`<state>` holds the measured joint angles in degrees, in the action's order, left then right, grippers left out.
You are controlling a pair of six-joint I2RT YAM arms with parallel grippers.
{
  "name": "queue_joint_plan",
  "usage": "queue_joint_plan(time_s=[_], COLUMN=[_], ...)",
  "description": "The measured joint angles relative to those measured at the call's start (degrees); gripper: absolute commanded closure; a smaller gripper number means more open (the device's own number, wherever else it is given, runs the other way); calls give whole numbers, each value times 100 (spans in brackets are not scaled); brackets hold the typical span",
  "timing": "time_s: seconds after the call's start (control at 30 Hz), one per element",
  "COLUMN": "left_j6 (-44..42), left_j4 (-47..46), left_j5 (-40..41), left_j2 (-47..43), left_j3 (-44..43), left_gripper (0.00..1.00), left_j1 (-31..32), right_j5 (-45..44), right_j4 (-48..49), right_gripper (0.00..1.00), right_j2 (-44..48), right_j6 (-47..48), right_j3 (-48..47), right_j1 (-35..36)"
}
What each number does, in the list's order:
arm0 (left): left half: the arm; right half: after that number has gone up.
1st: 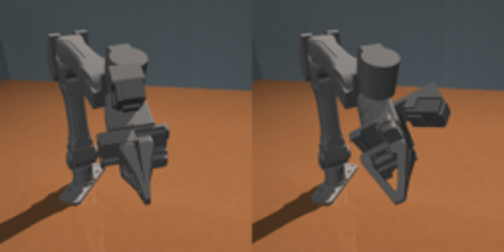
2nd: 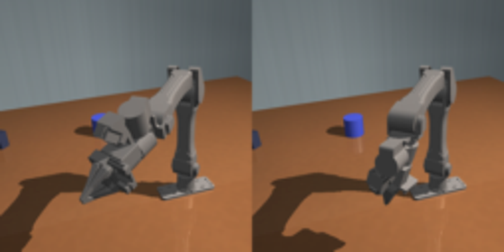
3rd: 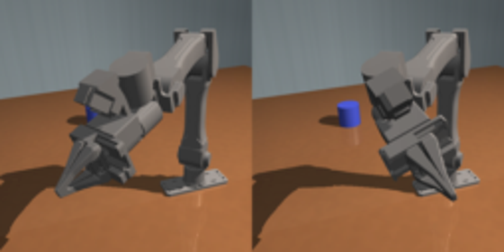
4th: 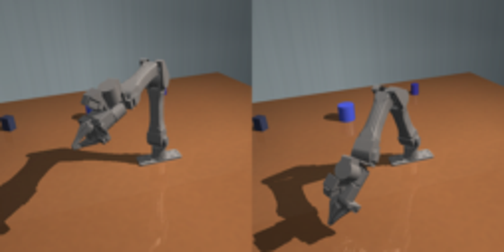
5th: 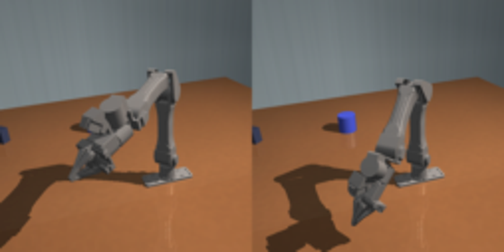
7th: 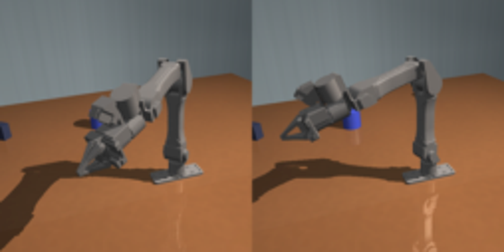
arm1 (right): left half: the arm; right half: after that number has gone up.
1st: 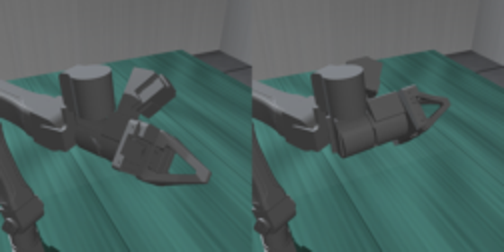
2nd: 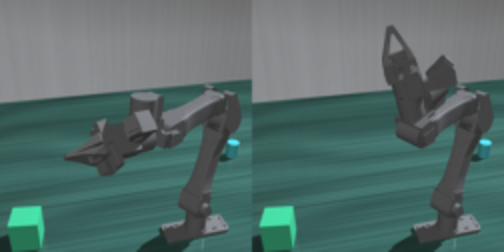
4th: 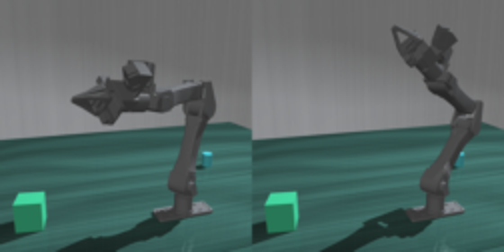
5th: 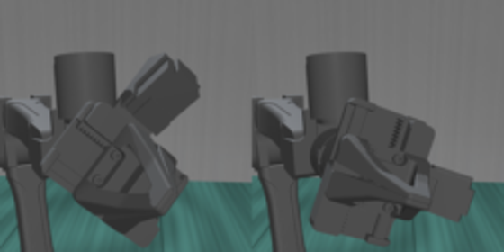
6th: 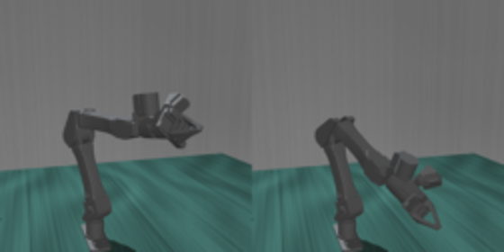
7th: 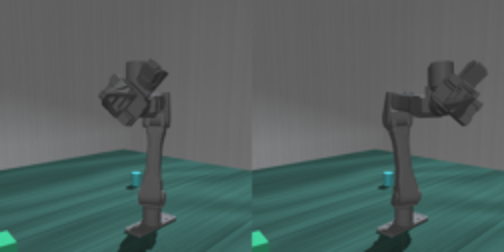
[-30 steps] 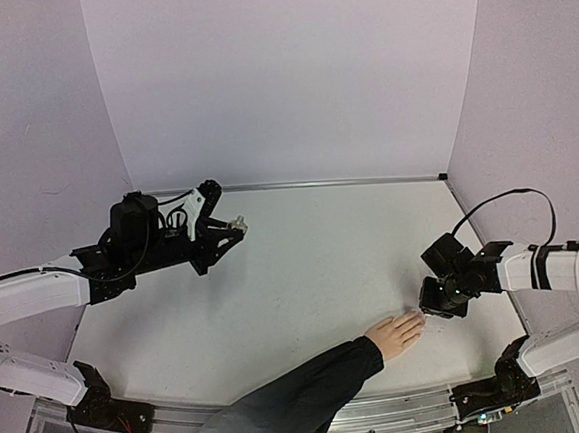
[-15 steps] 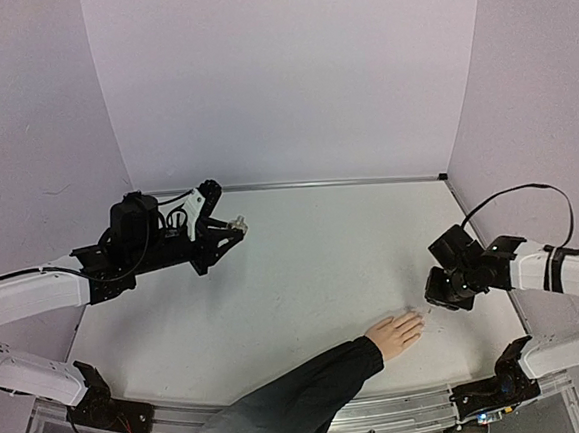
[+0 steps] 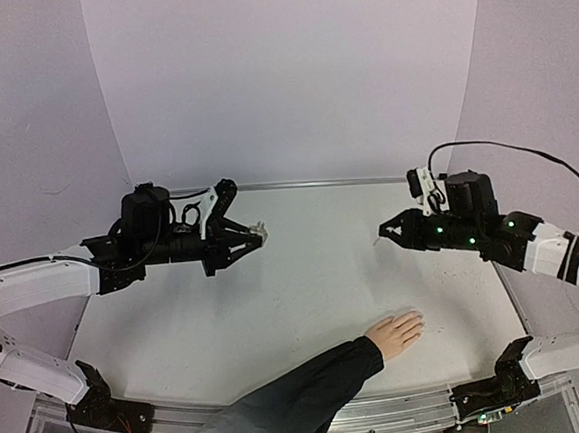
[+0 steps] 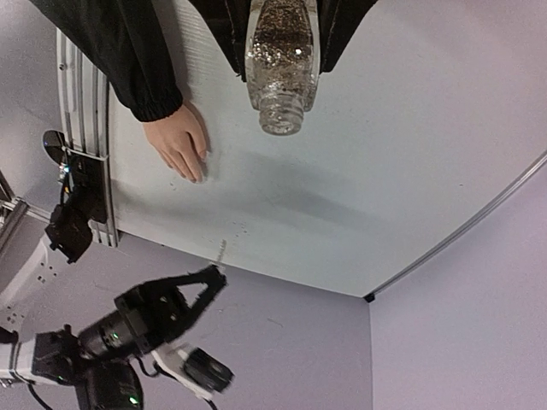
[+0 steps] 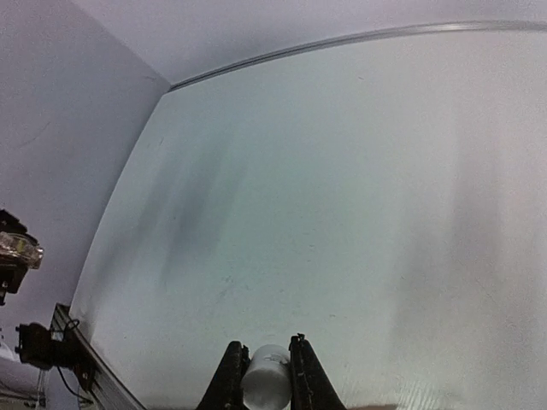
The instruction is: Paint the nails
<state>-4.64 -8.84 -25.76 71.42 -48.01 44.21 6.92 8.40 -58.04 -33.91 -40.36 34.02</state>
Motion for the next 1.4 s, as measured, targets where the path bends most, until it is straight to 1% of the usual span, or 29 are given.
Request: queue_joint_plan(time_s=[0.1,0.27,0.33,0.43,0.57,0.87,1.2,1.4], left_j6=[-13,-83,-142,-212,-326,-442,-450,-459], left_j4=[0,9,9,7,7,7,7,7], left_j5=[-308,-468,-468,-470,-459,-293,-81,-46], left_j2=[197,361,367,367,367,367,365,358], left_j3=[-46,-46,-50,-52,-52,-52,-52,-52], left_gripper=[100,100,100,100,100,100,100,100], left_j1=[76,164,205,306,426,461,461,461], right_j5=[461,621,619,686,789,581,98,11], right_j4=[542,918,966,1003,1064,1054,1091,1091], right_gripper=[100,100,100,100,100,100,100,100], right_j2=[-721,-1635,-1886,-2061,-2253,-2380,-2247,-2253], right_j6=[525,1360,1602,1818,1967,2083,2079,2063], right_j3=[-592,-1486,-1821,-2210,-2702,-2793,-2583,-2583], right_j1=[162,994,1370,1751,1958,2258,2291,2291])
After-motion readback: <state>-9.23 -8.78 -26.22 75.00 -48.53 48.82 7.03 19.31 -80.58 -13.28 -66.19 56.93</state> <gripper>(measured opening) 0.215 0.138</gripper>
